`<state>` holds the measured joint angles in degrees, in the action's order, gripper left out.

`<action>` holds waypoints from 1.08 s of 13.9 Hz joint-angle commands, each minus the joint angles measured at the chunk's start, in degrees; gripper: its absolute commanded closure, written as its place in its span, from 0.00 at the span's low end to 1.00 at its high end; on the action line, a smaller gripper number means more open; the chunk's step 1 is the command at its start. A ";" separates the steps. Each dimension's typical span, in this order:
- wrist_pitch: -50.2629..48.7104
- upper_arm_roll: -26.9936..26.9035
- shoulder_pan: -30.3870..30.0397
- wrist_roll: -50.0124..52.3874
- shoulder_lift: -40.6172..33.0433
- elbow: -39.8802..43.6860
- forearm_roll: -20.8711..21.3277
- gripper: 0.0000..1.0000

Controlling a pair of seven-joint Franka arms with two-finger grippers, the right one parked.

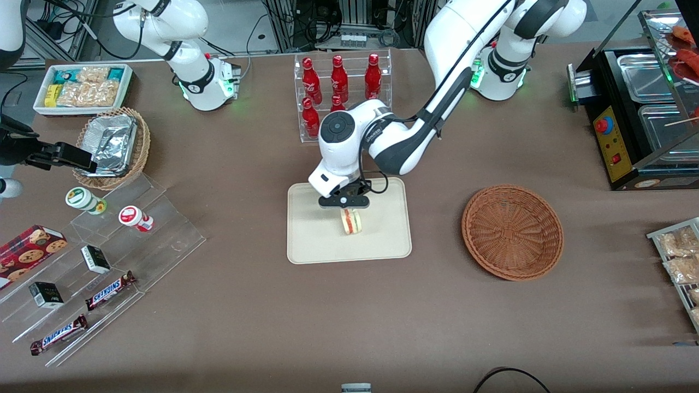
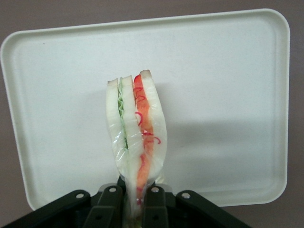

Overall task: Place sandwich from basket to tray
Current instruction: 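Lower the sandwich onto the tray and open the left gripper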

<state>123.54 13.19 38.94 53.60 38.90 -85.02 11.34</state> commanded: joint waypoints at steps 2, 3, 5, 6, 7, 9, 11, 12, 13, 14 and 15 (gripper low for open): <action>6.43 -0.71 0.52 0.36 0.65 -2.33 1.31 1.00; 7.24 -0.71 0.52 0.45 0.65 -2.86 1.31 1.00; 7.33 -0.71 0.61 0.45 0.65 -4.26 1.49 1.00; 7.59 -0.80 0.61 0.54 0.65 -5.49 2.62 1.00; 8.03 -0.71 0.87 0.80 0.47 -6.81 3.94 1.00; 8.47 -0.71 0.96 0.80 0.56 -7.70 4.04 1.00; 8.48 -0.71 0.96 0.98 0.56 -7.53 3.95 0.63; 8.39 -0.71 0.96 0.98 0.56 -7.52 3.95 0.01; 8.21 -0.71 0.88 1.06 0.30 -7.52 3.95 0.00; 8.04 -0.71 0.79 0.98 0.03 -7.18 3.60 0.00; 7.86 -0.80 0.61 1.06 -0.58 -7.09 3.51 0.00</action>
<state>131.34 13.04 39.11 53.59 39.95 -91.48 14.32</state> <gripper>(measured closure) 0.498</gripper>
